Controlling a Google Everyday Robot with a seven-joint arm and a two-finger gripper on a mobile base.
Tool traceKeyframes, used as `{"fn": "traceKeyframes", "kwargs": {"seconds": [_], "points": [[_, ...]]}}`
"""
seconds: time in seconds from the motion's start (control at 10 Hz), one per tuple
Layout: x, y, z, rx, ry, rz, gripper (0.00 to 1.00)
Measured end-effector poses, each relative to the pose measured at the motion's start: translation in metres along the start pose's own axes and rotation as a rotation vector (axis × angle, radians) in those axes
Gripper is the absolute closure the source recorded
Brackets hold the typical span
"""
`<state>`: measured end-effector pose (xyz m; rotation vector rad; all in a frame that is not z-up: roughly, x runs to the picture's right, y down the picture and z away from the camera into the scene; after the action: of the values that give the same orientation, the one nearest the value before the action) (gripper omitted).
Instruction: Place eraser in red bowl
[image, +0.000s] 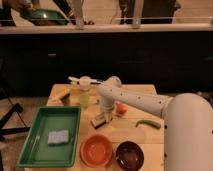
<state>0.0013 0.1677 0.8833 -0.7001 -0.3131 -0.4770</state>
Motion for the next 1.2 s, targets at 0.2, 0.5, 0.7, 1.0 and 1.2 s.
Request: {"fn": "traceKeyframes", "kwargs": {"seconds": [0.2, 0.5, 0.7, 1.0, 1.2], "points": [[-0.003, -0.003, -0.007, 0.017, 0.003, -0.032, 1.00], [-0.014, -0.010, -0.025, 0.047, 0.008, -0.091, 1.00], [-0.023, -0.012, -0.042, 0.061, 0.010, -0.135, 1.00], [-0.053, -0.021, -0.065, 0.059, 0.015, -0.277, 1.00], [-0.068, -0.017, -0.076, 0.024, 0.014, -0.392, 1.00]]}}
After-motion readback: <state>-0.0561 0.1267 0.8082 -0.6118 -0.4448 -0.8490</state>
